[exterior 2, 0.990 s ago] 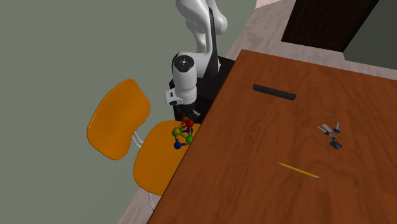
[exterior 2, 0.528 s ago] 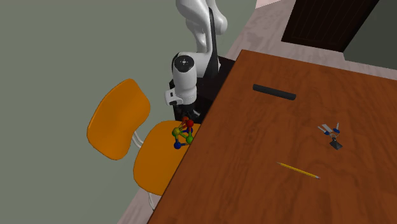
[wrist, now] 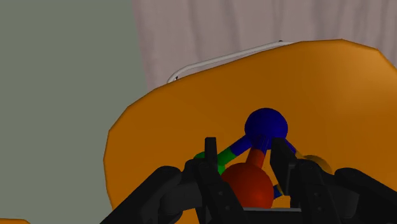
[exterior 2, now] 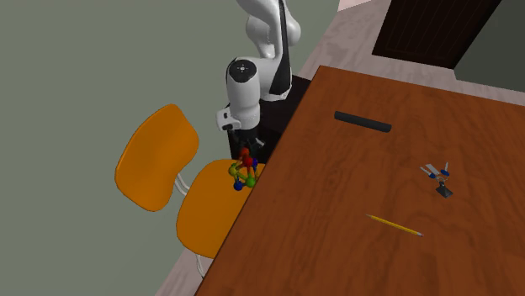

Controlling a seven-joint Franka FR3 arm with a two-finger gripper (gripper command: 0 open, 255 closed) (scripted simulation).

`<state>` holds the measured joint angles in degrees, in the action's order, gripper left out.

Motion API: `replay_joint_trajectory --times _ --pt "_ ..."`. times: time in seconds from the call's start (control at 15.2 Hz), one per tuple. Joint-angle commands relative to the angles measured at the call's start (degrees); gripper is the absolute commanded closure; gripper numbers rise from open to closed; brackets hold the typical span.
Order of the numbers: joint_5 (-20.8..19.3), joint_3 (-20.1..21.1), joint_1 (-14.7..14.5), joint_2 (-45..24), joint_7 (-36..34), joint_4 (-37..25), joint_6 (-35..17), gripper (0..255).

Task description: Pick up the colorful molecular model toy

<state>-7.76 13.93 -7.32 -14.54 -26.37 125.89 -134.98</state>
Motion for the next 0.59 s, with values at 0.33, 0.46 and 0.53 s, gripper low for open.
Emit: replay_joint_trajectory --times 0.33,0.46,0.53 --pt "1.7 0.6 0.4 3.9 1.3 -1.1 4.8 255" --pt "2.0 0.6 0.4 4.5 1.5 -1.3 5.6 255" --pt "2.0 0.6 0.4 4.5 1.5 -1.4 5.6 255"
